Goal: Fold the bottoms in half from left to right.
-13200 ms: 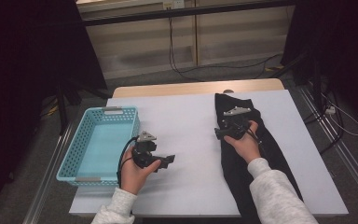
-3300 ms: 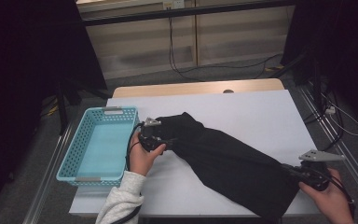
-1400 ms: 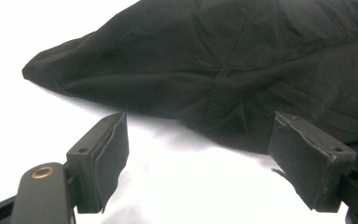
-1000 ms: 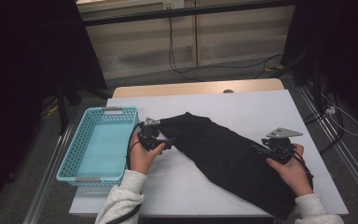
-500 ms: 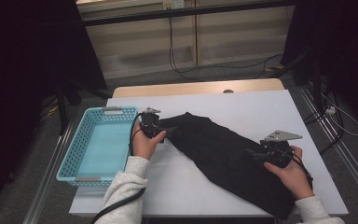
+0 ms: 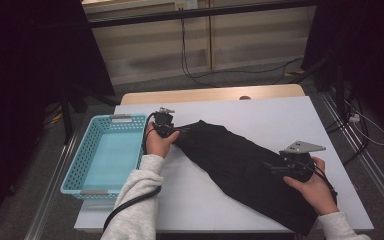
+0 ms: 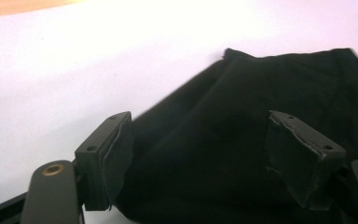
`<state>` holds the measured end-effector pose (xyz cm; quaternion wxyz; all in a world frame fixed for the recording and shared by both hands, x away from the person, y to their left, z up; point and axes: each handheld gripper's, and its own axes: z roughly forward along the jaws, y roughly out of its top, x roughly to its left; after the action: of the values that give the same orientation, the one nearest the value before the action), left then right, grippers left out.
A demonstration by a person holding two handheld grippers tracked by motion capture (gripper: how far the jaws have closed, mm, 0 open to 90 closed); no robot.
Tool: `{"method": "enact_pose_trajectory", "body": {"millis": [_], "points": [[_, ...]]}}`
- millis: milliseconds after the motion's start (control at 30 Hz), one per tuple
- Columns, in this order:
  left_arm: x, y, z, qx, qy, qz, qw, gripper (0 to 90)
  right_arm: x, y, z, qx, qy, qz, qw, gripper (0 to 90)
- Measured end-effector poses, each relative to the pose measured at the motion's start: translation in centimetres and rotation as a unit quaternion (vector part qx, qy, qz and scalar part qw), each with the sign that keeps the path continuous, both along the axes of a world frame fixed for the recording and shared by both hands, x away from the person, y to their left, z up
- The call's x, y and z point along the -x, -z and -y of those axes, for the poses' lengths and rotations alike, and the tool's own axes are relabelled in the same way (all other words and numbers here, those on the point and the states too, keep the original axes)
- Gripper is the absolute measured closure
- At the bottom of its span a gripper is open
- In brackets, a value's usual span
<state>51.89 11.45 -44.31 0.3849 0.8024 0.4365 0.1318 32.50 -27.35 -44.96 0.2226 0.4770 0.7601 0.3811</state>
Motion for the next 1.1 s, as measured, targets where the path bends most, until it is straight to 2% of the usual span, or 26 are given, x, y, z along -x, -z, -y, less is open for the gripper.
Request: {"method": "enact_pose_trajectory", "body": {"millis": [133,267,333,367,433,567,633,733,800,900,933,1067,1100], "points": [[-0.8,0.9,0.1,-0.01,0.003,0.001,0.9999,22.6,0.0,0.2,-0.1,-0.001,-0.005,-0.004,1.0,25.7],[-1.4,1.8,0.0,-0.021,-0.008,-0.001,0.9998,21.8,0.0,0.1,-0.3,-0.003,-0.007,-0.003,1.0,25.4],[-1.6,2.2,0.1,-0.019,-0.011,-0.007,0.9997,19.5,0.0,0.0,-0.3,-0.003,-0.008,-0.002,1.0,25.3],[-1.7,2.5,0.1,-0.011,-0.014,-0.004,0.9998,16.6,0.0,0.0,-0.4,-0.002,-0.009,-0.001,1.0,25.2],[-1.9,2.5,0.3,-0.029,-0.016,0.005,0.9994,15.9,0.0,0.0,-0.5,-0.003,-0.011,-0.002,0.9999,25.3],[-1.8,2.6,0.6,-0.025,-0.017,0.004,0.9995,15.5,0.0,0.1,-0.5,-0.003,-0.014,-0.003,0.9999,25.3],[-1.5,2.3,0.7,-0.021,-0.019,-0.001,0.9996,21.8,-0.1,0.1,-0.5,-0.002,-0.014,-0.003,0.9999,25.4],[-1.2,1.7,0.9,-0.007,-0.005,-0.032,0.9994,48.3,-0.1,0.1,-0.5,-0.003,-0.012,-0.001,0.9999,25.6],[-1.1,1.6,1.0,0.0,0.001,-0.046,0.9989,59.9,-0.1,0.0,-0.5,-0.002,-0.012,0.0,0.9999,25.8],[-0.6,1.3,1.2,-0.001,0.0,-0.049,0.9988,79.5,-0.1,0.0,-0.5,-0.002,-0.011,0.002,0.9999,25.9],[-0.5,1.1,1.4,-0.007,0.001,-0.043,0.9991,81.4,-0.1,0.0,-0.4,-0.001,-0.011,0.002,0.9999,26.0],[0.4,0.4,2.1,-0.01,0.024,-0.015,0.9996,83.2,0.0,0.0,-0.3,-0.003,-0.008,0.001,1.0,26.2],[0.8,0.3,2.3,-0.003,0.031,-0.011,0.9995,83.3,0.0,-0.1,-0.3,-0.003,-0.008,0.002,1.0,26.1]]}}
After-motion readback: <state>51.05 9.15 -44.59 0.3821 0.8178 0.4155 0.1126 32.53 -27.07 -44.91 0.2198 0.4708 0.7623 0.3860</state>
